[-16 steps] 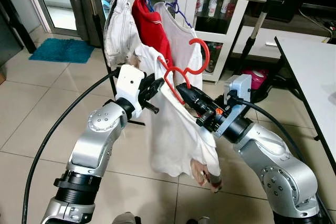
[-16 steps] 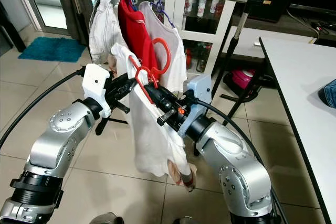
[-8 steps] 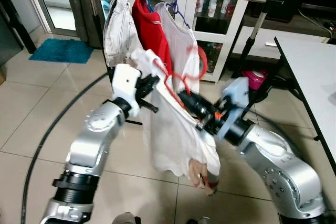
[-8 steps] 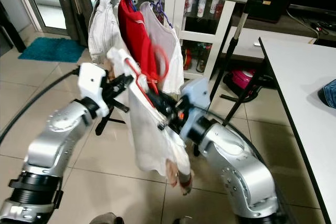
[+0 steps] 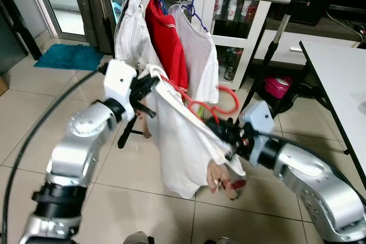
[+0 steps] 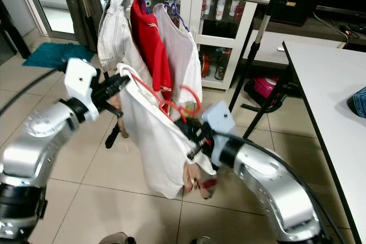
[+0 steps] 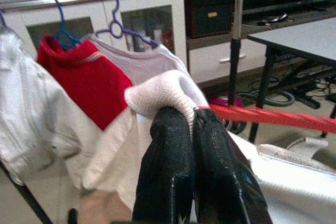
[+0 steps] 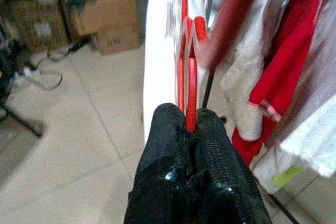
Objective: Hang hanger
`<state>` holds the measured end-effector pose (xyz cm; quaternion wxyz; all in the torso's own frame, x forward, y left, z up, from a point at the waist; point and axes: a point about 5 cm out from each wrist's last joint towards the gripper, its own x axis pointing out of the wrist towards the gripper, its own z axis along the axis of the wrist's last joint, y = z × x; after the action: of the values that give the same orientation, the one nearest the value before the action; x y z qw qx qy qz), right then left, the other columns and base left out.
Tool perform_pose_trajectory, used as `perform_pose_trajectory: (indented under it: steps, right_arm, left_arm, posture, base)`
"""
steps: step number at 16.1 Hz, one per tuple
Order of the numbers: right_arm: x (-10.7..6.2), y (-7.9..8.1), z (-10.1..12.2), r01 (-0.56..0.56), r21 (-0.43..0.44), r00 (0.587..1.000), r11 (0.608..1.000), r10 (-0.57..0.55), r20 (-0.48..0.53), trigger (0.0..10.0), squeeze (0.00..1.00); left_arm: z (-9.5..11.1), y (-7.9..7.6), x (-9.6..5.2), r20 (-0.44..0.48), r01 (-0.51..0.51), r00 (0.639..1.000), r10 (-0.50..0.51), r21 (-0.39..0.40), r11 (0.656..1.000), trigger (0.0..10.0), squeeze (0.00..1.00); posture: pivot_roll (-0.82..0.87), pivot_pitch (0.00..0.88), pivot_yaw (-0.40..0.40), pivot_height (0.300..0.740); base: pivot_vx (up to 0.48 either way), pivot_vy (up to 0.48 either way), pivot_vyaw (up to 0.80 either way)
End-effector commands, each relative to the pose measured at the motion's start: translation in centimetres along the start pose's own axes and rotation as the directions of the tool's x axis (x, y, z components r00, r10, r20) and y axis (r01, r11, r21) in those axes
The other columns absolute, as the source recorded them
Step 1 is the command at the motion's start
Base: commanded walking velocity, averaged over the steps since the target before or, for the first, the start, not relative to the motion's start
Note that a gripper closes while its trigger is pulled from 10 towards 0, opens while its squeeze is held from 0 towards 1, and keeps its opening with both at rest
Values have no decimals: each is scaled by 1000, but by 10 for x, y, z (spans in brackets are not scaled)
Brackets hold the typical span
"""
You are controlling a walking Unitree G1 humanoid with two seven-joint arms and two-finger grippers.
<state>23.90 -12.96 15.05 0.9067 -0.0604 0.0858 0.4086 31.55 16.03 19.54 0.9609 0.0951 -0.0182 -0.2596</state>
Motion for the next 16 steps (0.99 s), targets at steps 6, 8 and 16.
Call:
perform_pose_trajectory:
  steps: [6,8,16]
  right_arm:
    - [-11,-6,1,11,34,998,999,-13,61,0,0]
    - [-11,-5,2,16,69,995,997,-23,97,0,0]
    - [9,-23,29,242,278,902,930,-321,287,0,0]
  left_arm:
    - [21,77,-9,90,-401,912,400,-10,916,0,0]
    - [5,77,-9,46,-442,896,443,-18,897,0,0]
    - [-20,-4,11,-14,6,1000,-7,-70,998,0,0]
  posture:
    - [-55,0,0,740]
    - [-56,0,0,740]
    - [-61,0,12,740]
  base:
    - [0,0,0]
    - [0,0,0]
    - [0,0,0]
